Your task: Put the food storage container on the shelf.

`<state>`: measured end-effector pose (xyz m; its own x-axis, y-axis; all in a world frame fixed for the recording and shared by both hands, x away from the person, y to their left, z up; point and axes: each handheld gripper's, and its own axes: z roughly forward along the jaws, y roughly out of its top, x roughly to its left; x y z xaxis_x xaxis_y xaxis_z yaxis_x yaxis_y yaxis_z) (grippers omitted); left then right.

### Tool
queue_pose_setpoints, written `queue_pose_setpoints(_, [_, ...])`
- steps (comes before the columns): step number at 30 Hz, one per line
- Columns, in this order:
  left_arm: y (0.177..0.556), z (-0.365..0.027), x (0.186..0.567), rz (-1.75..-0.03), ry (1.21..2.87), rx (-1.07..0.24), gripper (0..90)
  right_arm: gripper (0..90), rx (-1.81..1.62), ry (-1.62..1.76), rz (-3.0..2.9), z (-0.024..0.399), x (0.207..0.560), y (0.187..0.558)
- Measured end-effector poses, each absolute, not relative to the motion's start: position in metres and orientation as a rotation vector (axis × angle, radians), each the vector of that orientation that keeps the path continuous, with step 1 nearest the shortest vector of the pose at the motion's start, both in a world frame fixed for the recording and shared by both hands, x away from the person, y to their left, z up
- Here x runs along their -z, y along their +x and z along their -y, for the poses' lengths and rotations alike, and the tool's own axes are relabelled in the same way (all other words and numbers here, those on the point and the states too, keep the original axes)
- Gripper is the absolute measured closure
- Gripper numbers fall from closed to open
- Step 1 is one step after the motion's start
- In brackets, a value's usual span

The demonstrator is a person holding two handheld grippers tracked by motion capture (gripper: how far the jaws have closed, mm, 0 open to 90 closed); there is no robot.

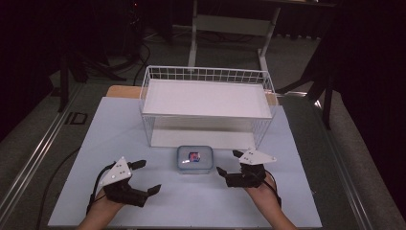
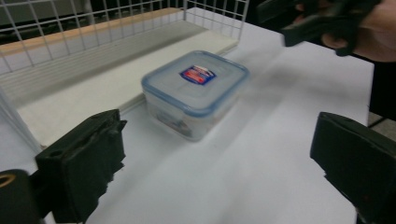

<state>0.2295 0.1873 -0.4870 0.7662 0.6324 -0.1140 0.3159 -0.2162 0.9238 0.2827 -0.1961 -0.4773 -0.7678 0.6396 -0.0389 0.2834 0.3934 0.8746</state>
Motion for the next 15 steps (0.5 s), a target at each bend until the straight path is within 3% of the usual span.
queue_pose_setpoints(3, [0.238,-0.179,0.48,-0.741,1.81,-0.306,2.9,15.4,-1.349,0.78,-2.318,0.194,0.471,0.285])
queue_pose_setpoints(5, [0.242,-0.17,0.474,-0.735,1.857,-0.307,2.6,23.4,-1.415,0.816,-2.317,0.195,0.468,0.287])
queue_pose_setpoints(13, [0.275,-0.146,0.476,-0.896,1.86,-0.119,2.6,19.3,-1.398,0.985,-2.375,0.188,0.468,0.305])
queue_pose_setpoints(15, [0.283,-0.142,0.481,-0.949,1.849,-0.094,2.7,14.1,-1.4,1.046,-2.414,0.185,0.472,0.311])
